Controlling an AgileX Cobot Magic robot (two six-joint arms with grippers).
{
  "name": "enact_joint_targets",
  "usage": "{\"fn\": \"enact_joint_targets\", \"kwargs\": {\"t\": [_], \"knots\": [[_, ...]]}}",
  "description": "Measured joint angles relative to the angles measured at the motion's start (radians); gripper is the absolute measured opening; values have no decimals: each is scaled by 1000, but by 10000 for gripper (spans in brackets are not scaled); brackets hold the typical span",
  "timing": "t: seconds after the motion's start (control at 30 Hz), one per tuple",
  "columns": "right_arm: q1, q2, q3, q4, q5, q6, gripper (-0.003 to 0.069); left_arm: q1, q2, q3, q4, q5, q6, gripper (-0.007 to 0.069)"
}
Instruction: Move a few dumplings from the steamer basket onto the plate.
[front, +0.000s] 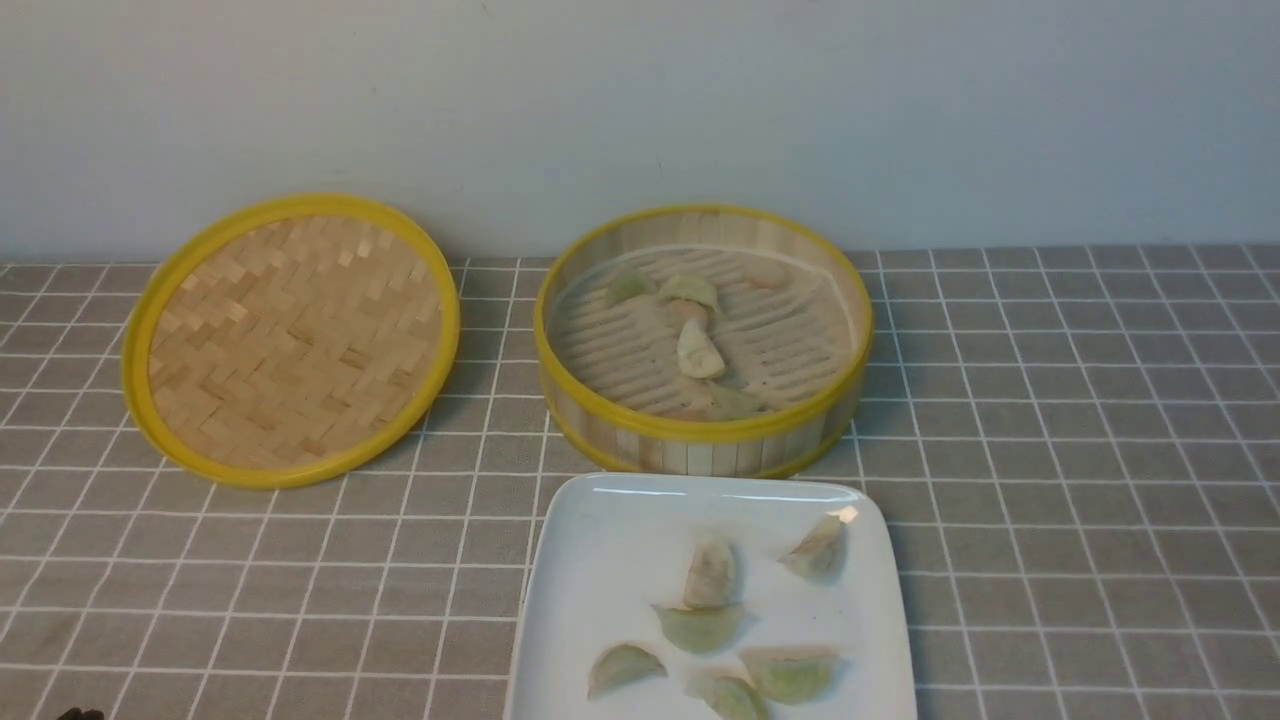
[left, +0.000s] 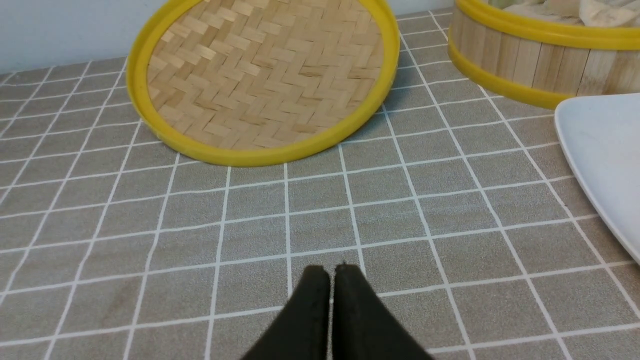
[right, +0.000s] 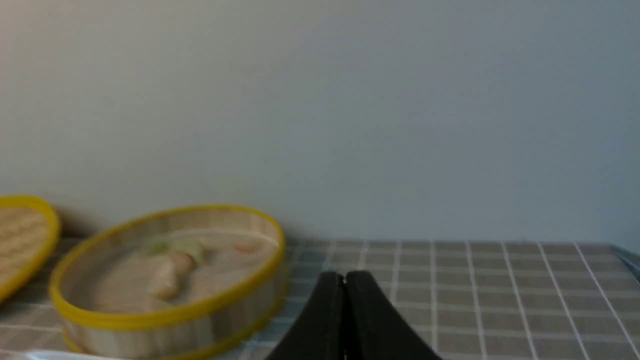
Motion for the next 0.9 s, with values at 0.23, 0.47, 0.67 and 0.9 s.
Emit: {"fn": "enact_joint_targets", "kwargs": {"t": [0.23,0.47,0.67,0.9], "knots": [[-110,-81,218,-5,2,0,-15,0,-1,0,0,0,0,-5],[-113,-82,216,-5,22,0,-15,0,-1,0,0,0,0,-5],[-113,-84,215,-5,28,0,-15,0,-1,0,0,0,0,-5],[-113,-84,215,-5,28,0,-15,0,-1,0,0,0,0,-5]]}}
